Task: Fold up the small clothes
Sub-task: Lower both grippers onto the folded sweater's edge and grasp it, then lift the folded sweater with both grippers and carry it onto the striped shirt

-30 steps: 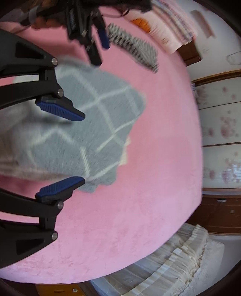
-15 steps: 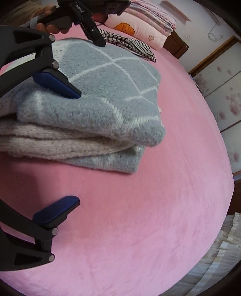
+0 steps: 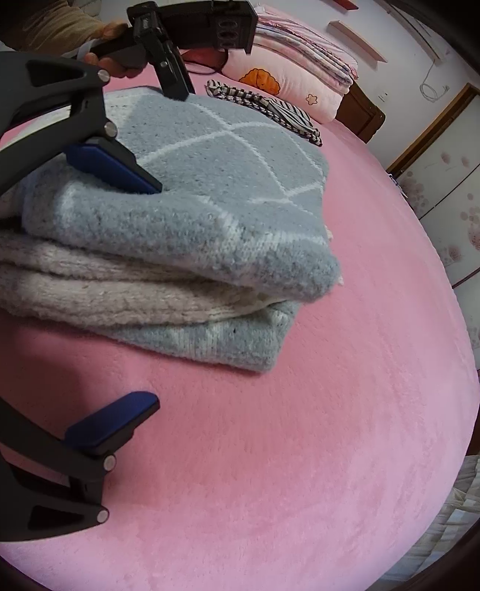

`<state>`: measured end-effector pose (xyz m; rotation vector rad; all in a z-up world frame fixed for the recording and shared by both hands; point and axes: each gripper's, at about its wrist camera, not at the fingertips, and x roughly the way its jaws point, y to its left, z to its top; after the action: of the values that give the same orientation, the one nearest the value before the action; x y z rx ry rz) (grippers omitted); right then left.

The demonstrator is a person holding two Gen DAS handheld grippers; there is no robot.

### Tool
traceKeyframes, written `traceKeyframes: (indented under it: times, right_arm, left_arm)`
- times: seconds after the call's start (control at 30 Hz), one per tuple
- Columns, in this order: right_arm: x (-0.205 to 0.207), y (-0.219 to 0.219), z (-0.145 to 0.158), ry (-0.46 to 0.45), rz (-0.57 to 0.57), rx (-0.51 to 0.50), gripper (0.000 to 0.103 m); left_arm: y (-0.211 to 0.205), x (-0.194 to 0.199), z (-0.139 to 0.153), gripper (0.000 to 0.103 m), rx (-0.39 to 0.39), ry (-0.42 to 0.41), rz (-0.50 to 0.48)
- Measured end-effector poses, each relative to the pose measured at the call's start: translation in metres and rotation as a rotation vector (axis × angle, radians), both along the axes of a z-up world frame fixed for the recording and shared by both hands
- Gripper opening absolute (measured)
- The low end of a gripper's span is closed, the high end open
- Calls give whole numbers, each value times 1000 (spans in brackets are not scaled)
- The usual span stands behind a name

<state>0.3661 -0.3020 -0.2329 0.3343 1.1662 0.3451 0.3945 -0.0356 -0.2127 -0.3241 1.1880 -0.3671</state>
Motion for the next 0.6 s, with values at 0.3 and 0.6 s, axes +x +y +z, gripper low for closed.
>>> traceKeyframes:
  times: [0.3, 0.6]
  right_arm:
    - [-4, 3, 2, 10, 22, 89, 66]
    - [-20, 27, 29, -78, 12, -64, 46]
  left_arm:
    - [-32, -2, 3, 85, 88, -73, -12]
    - [-60, -18, 37, 58, 257, -155, 4]
